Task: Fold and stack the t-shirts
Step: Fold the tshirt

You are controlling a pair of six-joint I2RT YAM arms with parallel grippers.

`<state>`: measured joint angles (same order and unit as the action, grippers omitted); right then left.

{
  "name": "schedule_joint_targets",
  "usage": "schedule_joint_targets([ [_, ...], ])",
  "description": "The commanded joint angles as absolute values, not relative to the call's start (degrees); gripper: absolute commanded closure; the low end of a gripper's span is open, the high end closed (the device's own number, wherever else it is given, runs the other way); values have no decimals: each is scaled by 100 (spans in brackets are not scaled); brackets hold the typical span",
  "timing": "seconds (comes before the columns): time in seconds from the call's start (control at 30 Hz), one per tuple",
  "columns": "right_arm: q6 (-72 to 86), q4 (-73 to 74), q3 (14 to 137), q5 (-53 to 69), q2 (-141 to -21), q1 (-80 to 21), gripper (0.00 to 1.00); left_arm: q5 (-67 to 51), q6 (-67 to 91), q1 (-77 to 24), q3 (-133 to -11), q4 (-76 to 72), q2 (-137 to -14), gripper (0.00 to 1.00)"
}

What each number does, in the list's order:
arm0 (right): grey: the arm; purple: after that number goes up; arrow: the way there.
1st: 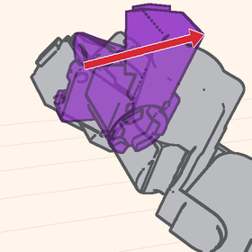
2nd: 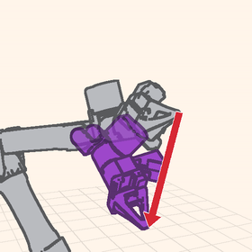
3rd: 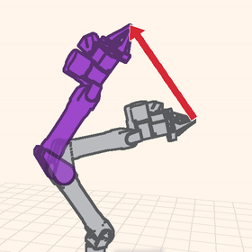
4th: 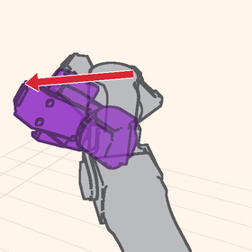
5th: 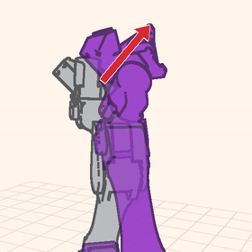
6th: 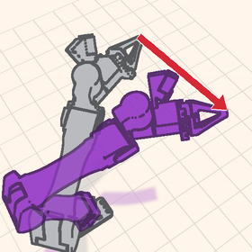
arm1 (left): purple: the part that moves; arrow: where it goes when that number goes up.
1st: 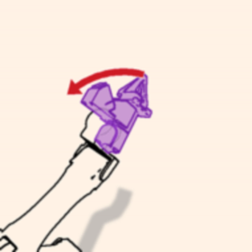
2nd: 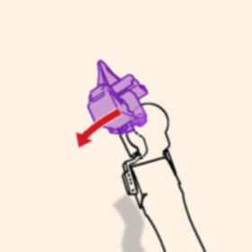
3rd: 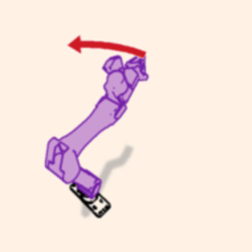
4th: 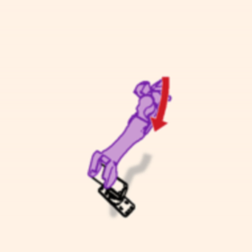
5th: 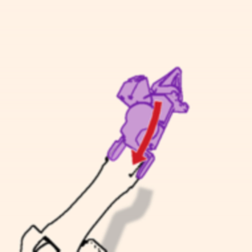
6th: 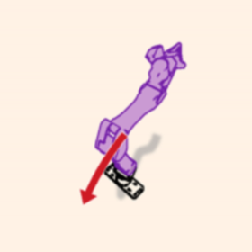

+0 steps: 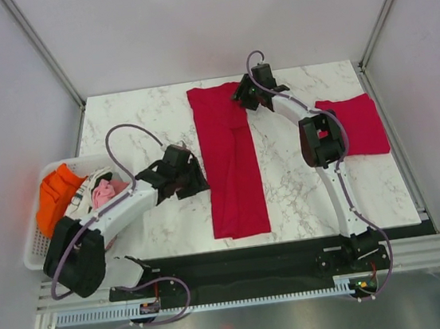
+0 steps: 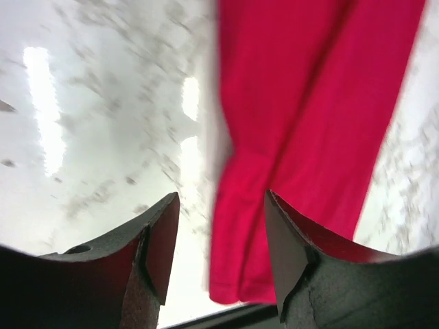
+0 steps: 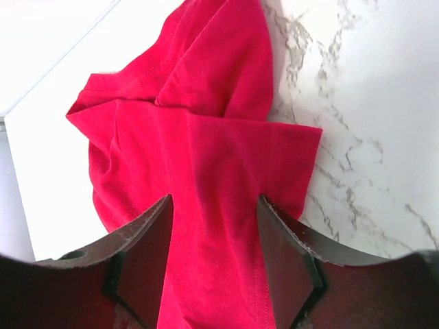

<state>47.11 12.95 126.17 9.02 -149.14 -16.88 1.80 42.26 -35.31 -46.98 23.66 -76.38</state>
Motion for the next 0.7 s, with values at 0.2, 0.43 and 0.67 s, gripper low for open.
schedule_joint_targets([
  [0.2, 4281, 1127, 12262, 1177, -14758, -1644, 29, 176, 3586, -2558, -6555, 2004, -9604, 39],
  [0.43, 3991, 273, 11101, 1178, -13755, -1644, 14, -140, 3577, -1873, -8076, 2056, -11134, 40],
  [0.67, 3666, 176, 10328, 1353, -13026, -1608, 14, -684, 3568, -1591, -9560, 2373, -12532, 58],
])
